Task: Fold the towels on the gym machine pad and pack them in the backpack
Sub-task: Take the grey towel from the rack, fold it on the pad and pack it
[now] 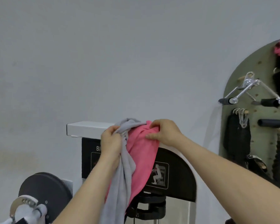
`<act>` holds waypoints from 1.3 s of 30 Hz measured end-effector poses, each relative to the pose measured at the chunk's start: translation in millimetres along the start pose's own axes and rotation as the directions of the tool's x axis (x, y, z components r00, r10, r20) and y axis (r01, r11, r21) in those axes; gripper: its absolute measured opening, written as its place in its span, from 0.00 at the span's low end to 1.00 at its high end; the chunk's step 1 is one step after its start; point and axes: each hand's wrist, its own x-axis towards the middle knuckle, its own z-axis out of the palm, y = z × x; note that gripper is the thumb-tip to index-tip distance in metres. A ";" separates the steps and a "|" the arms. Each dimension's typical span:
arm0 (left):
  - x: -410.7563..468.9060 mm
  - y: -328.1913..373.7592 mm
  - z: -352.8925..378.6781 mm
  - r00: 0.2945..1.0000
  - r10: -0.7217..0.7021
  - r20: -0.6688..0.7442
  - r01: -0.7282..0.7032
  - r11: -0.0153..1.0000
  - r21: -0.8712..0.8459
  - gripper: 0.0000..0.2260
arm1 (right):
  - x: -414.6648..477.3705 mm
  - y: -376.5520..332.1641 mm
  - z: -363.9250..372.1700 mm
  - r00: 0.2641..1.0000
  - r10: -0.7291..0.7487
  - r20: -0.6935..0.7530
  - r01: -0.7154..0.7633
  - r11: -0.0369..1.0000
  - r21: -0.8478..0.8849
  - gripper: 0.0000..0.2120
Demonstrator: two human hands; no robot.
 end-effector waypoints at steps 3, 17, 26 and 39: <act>-14.8 5.9 -38.1 0.983 -0.180 -0.034 0.149 0.895 -0.421 0.18 | 8.1 -2.6 -13.2 0.995 -0.018 0.099 0.003 0.988 0.155 0.12; -84.6 5.0 -85.7 0.899 -0.350 0.262 0.311 0.933 0.180 0.21 | 83.8 -13.8 -4.0 0.966 0.249 0.075 -0.257 0.955 0.150 0.16; -105.0 4.5 -66.8 0.886 -0.273 0.375 0.164 0.941 0.296 0.17 | -31.1 -41.1 -27.8 0.997 0.024 -0.070 0.000 0.948 0.318 0.11; -141.5 13.5 -26.7 0.812 -0.281 0.511 0.403 0.904 -0.144 0.15 | -243.9 -33.3 14.1 0.891 0.194 0.410 -0.450 0.492 0.745 0.14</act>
